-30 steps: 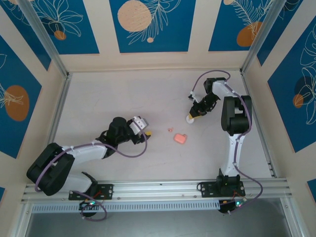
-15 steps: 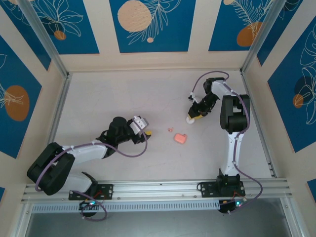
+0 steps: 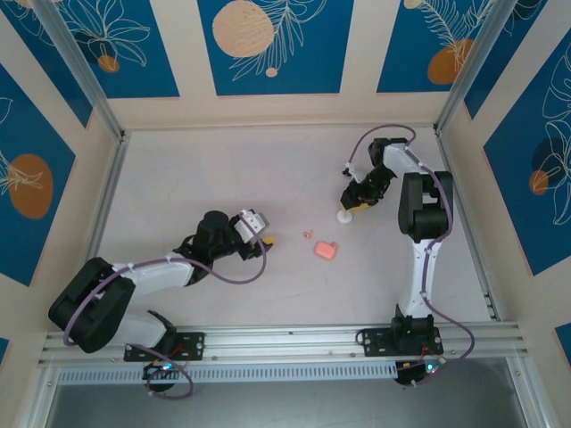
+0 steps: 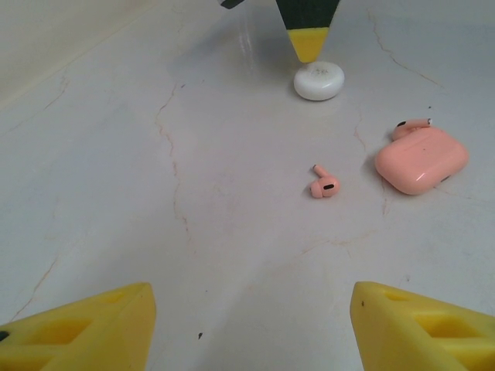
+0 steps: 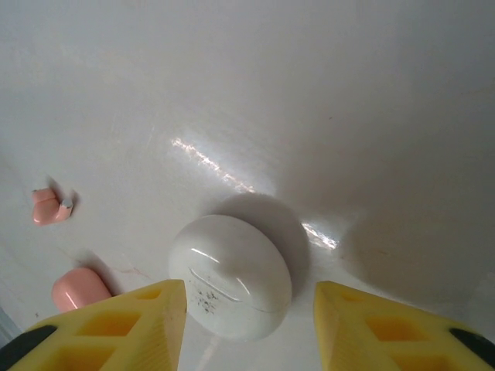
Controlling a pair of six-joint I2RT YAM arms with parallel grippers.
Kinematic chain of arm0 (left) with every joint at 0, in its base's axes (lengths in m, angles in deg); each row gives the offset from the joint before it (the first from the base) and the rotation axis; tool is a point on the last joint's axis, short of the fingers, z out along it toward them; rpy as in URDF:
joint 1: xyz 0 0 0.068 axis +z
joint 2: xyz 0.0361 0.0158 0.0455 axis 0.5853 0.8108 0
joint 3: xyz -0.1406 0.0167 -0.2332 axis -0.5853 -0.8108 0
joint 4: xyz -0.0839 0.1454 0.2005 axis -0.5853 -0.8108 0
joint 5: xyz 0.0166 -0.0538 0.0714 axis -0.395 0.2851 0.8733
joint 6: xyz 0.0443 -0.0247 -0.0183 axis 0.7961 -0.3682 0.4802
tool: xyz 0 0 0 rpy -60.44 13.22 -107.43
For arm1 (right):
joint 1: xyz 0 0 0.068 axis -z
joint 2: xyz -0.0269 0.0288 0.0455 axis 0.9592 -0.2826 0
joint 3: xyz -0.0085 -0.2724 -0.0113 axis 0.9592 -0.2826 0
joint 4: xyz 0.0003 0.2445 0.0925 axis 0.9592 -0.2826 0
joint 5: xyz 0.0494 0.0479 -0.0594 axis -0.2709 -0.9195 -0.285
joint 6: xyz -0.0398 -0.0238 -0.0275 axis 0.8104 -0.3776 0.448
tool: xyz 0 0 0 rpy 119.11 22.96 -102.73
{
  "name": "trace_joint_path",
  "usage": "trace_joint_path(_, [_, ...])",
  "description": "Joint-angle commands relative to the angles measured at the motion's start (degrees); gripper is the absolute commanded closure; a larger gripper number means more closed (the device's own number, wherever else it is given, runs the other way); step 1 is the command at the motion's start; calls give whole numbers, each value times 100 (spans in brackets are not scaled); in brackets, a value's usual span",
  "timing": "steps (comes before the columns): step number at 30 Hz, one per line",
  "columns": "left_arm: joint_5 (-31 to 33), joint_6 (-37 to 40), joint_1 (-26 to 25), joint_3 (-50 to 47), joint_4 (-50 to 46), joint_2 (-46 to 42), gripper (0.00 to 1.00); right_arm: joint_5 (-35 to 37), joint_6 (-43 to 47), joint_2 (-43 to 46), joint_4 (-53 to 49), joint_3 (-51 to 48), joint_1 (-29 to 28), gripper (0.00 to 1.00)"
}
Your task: Insert the wireless bluetooth earbuds into the charging case
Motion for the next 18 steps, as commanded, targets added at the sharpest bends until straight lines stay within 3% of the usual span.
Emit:
trace_joint_path(1, [-111,-82,-73,35,57,-209,34,49,-316,843,334,-214,-20,53])
trace_joint_path(10, [221,-720,-116,429,-964,-801,35,114,-1367,3233,1849,-2049,-398,48])
trace_joint_path(18, [659,-2001,-336,2090,-3750,-708,37,-504,-3062,5294,3717,-4223,-293,42])
